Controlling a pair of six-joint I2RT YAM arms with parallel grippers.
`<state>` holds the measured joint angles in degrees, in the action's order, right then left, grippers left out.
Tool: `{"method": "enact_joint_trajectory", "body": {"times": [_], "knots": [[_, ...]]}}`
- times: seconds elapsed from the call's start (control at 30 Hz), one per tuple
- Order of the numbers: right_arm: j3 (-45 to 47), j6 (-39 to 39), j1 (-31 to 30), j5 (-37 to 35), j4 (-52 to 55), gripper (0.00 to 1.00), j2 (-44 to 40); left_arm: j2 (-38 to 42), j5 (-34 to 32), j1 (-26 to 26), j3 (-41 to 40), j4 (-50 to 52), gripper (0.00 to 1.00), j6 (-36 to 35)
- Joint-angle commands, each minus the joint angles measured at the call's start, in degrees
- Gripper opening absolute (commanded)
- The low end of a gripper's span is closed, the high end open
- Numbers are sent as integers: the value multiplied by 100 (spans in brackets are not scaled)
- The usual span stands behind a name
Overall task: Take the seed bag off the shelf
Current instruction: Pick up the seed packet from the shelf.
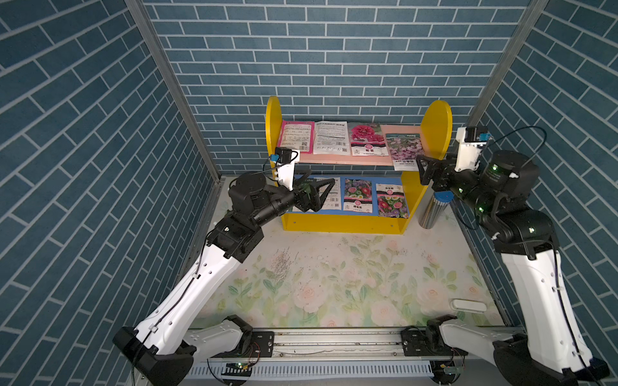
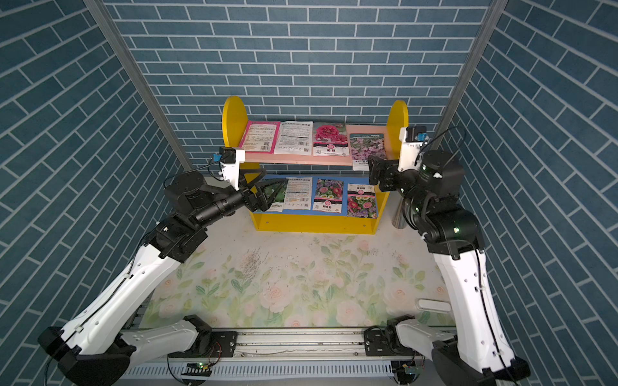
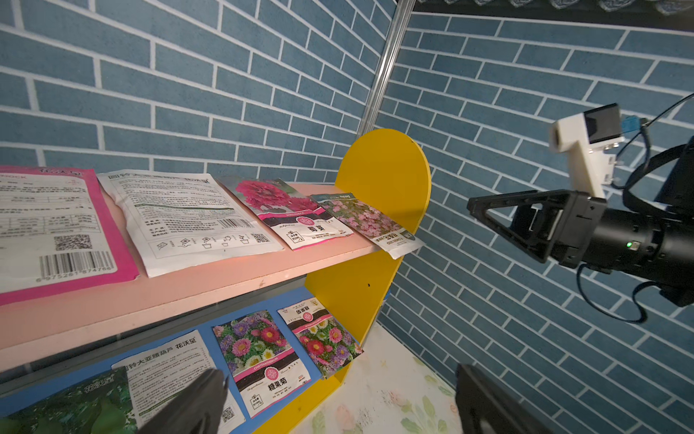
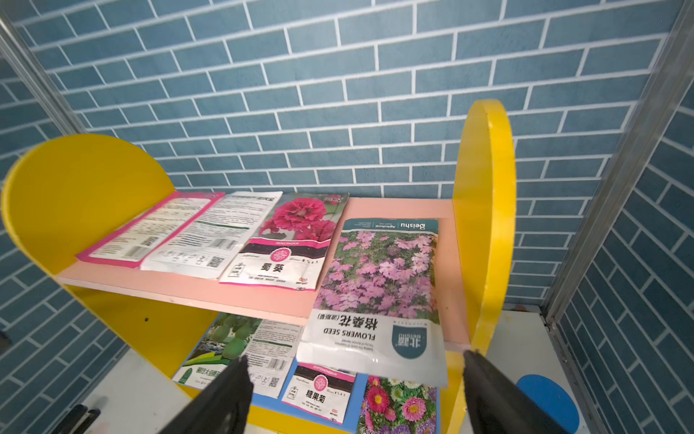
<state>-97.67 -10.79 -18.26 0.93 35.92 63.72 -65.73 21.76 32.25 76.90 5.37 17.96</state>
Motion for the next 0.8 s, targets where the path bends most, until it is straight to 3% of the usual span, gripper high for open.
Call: {"method": "enact_joint_trajectory", "body": {"times": [0.0,0.3,0.77], "knots": [[410,-445,38,165,-128,89,-337,189,269,38,99,61,100,-381],[1521,-1277,127,393,-778,83,-988,406,280,36,101,260,100,-585],[2079,-2411,1206,2205,-1852,75,-774,465,406,37,-87,154,100,-328]]}}
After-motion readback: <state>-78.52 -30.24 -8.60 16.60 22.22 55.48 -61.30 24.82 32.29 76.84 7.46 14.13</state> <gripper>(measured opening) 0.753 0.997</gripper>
